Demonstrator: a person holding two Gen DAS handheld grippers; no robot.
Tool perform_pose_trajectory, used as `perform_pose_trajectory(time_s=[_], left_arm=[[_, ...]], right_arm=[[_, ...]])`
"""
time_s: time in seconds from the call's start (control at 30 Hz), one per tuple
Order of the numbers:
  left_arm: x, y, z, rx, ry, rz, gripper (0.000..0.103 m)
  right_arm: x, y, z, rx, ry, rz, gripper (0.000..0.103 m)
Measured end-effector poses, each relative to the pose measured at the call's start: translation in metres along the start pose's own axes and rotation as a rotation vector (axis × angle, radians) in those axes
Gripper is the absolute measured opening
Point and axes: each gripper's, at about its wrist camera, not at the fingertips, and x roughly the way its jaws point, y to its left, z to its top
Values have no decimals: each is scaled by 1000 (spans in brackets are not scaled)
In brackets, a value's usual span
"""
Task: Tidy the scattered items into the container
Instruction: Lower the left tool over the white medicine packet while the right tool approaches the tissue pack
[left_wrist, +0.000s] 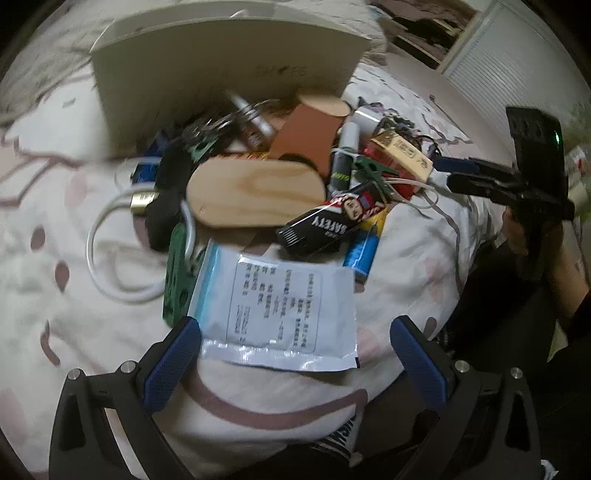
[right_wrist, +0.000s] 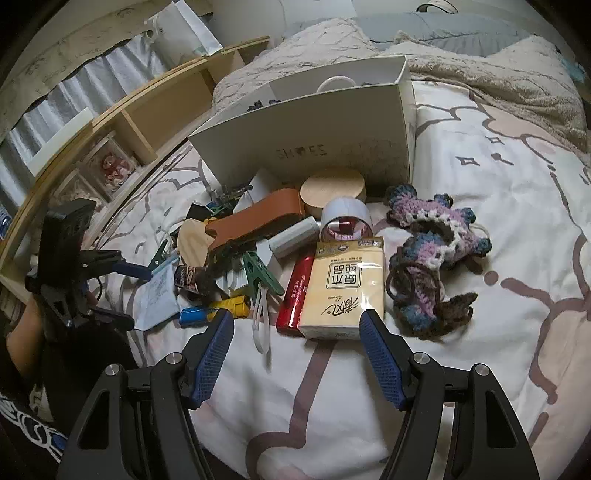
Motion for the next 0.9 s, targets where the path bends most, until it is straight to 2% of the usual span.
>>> perform_pose_trajectory(time_s=[0.13,0.23,0.37,0.63,0.8,0.9], left_arm=[[-1,12,-1,-61,1,54,103],[0,18,1,-83,-1,48,103],[2,10,1,-50,4,68,103],[1,-23,-4,117,16,-21,103],[8,-28,-5,140,29,35,103],[8,-27,-5,139,19,74,103]], right_arm=[[0,-3,-1,17,-1,6,71],[0,-3,-2,17,-4,0,71],[1,-1,-2,4,-5,-10,71],[1,1,0,-7,-10,-26,71],[0,-5,3,2,-27,-91,71],[4,-6,4,11,-18,-102,71]])
